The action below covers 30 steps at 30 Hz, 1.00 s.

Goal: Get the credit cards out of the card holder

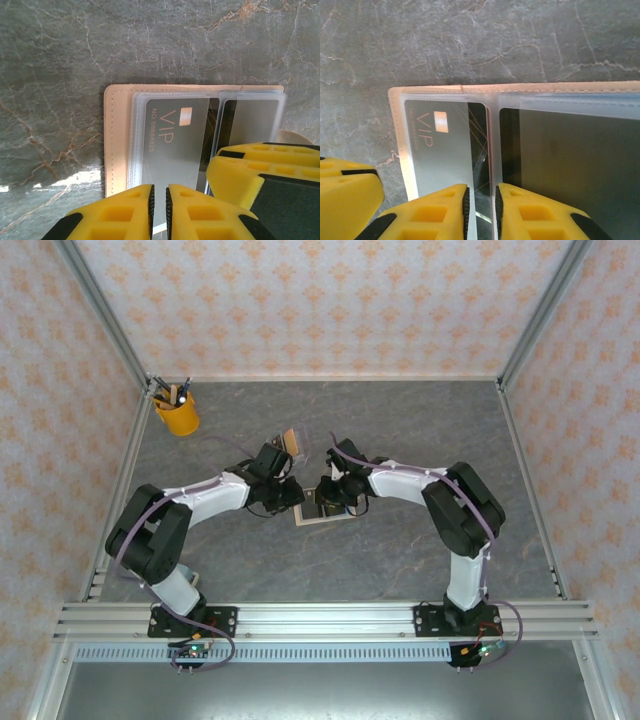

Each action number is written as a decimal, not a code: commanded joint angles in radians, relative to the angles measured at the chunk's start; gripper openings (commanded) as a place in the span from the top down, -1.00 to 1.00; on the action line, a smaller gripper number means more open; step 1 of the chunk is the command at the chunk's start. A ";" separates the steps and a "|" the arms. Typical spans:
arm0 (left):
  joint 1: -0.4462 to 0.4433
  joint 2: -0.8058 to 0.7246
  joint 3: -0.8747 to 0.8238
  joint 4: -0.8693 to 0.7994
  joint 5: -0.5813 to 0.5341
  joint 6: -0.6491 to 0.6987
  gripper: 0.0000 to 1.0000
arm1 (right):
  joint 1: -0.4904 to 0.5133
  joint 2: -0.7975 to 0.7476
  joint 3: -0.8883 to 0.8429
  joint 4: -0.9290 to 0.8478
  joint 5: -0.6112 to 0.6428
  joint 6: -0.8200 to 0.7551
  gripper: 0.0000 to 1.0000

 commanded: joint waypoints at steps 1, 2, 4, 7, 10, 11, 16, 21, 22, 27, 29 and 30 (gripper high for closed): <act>-0.008 0.020 0.030 0.025 -0.001 -0.013 0.69 | -0.001 0.009 0.029 -0.029 0.001 -0.003 0.53; -0.008 0.025 0.032 0.025 -0.001 -0.014 0.70 | -0.002 0.010 0.029 -0.031 0.001 -0.004 0.53; -0.007 0.037 0.033 0.021 -0.002 -0.012 0.72 | -0.002 0.014 0.029 -0.034 0.004 -0.006 0.54; -0.008 0.053 0.039 0.000 -0.019 -0.009 0.76 | -0.002 0.016 0.029 -0.037 0.006 -0.006 0.54; -0.007 0.065 0.053 -0.034 -0.025 0.006 0.76 | -0.003 0.021 0.029 -0.044 0.012 -0.008 0.55; -0.007 0.065 0.061 -0.049 -0.031 0.013 0.76 | -0.005 0.021 0.028 -0.044 0.010 -0.007 0.55; -0.007 0.082 0.086 -0.090 -0.047 0.029 0.76 | -0.017 0.022 0.014 -0.034 -0.004 -0.002 0.55; -0.007 0.111 0.091 -0.108 -0.051 0.029 0.79 | -0.017 0.032 0.010 -0.028 -0.020 0.001 0.55; -0.006 0.114 0.090 -0.106 -0.053 0.026 0.79 | -0.017 0.034 0.010 -0.027 -0.021 0.001 0.55; -0.007 0.127 0.085 -0.113 -0.070 0.022 0.82 | -0.017 0.049 0.012 -0.028 -0.033 -0.002 0.55; -0.006 0.132 0.086 -0.116 -0.071 0.024 0.83 | -0.017 0.054 0.013 -0.026 -0.042 -0.004 0.55; -0.007 0.135 0.087 -0.118 -0.070 0.025 0.84 | -0.017 0.056 0.013 -0.023 -0.045 -0.004 0.55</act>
